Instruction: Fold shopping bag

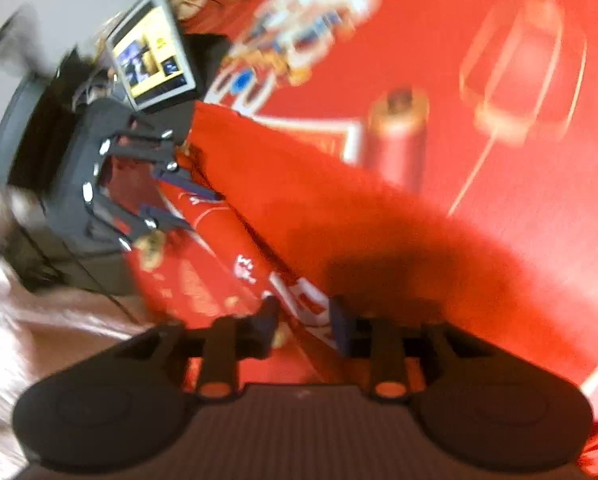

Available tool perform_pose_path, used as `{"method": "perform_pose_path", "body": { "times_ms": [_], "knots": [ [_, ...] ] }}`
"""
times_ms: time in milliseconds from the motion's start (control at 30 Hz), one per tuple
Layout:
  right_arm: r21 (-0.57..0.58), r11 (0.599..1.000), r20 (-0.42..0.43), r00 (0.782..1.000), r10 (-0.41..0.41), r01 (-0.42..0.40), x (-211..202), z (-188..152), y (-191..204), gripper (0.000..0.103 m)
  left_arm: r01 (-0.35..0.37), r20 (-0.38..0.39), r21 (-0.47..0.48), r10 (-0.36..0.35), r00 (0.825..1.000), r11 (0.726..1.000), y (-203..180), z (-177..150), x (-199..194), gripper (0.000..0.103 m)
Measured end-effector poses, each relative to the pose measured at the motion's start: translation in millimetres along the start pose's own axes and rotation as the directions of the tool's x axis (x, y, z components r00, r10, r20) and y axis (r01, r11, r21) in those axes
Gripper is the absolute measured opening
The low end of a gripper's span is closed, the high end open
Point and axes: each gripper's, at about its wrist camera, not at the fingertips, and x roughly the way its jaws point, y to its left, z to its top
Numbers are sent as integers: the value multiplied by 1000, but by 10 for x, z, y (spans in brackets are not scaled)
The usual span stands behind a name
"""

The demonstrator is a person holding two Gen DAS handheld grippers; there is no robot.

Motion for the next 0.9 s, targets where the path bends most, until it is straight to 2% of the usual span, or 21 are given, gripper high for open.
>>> {"method": "perform_pose_path", "body": {
  "times_ms": [67, 133, 200, 233, 300, 367, 533, 567, 633, 667, 700, 767, 833, 900],
  "knots": [
    [-187, 974, 40, 991, -125, 130, -88, -118, 252, 39, 21, -5, -30, -21, 1000, 999, 45, 5, 21, 24],
    [-366, 891, 110, 963, -245, 268, -140, -297, 500, 40, 46, -10, -66, -47, 999, 997, 103, 12, 48, 24],
    [-525, 755, 208, 919, -335, 394, -163, -504, 745, 41, 72, -12, -102, -74, 997, 992, 167, 14, 63, 24],
    [-585, 682, 262, 898, -353, 439, -149, -613, 839, 41, 84, -12, -120, -86, 996, 989, 203, 17, 75, 24],
    [-699, 522, 341, 870, -356, 488, -70, -841, 999, 41, 97, -15, -135, -100, 995, 986, 238, 19, 101, 24],
    [-768, 408, 352, 858, -373, 493, 72, -990, 1061, 42, 101, -23, -131, -105, 994, 986, 240, 26, 122, 24],
    [-795, 322, 333, 813, -477, 514, 397, -1117, 912, 45, 103, -23, -138, -107, 994, 985, 237, 1, 130, 26],
    [-776, 336, 345, 806, -481, 533, 395, -1107, 865, 44, 101, -23, -142, -106, 994, 985, 233, -3, 128, 26],
    [-701, 483, 293, 828, -478, 526, 310, -996, 759, 29, 99, -24, -150, -104, 994, 984, 224, -11, 125, 26],
    [-647, 568, 255, 847, -467, 508, 270, -930, 718, 20, 99, -27, -154, -105, 994, 983, 216, -13, 122, 25],
    [-586, 648, 218, 865, -452, 486, 230, -864, 678, 19, 100, -29, -157, -106, 994, 982, 209, -14, 119, 25],
    [-494, 749, 177, 895, -410, 441, 146, -788, 620, 17, 110, -34, -157, -117, 993, 981, 172, -27, 106, 25],
    [-360, 866, 119, 938, -325, 346, 27, -710, 498, 17, 130, -39, -152, -137, 990, 980, 116, -41, 86, 25],
    [-235, 940, 64, 969, -240, 248, -54, -677, 367, 17, 167, -46, -145, -175, 983, 975, 23, -46, 55, 25]
  ]
}}
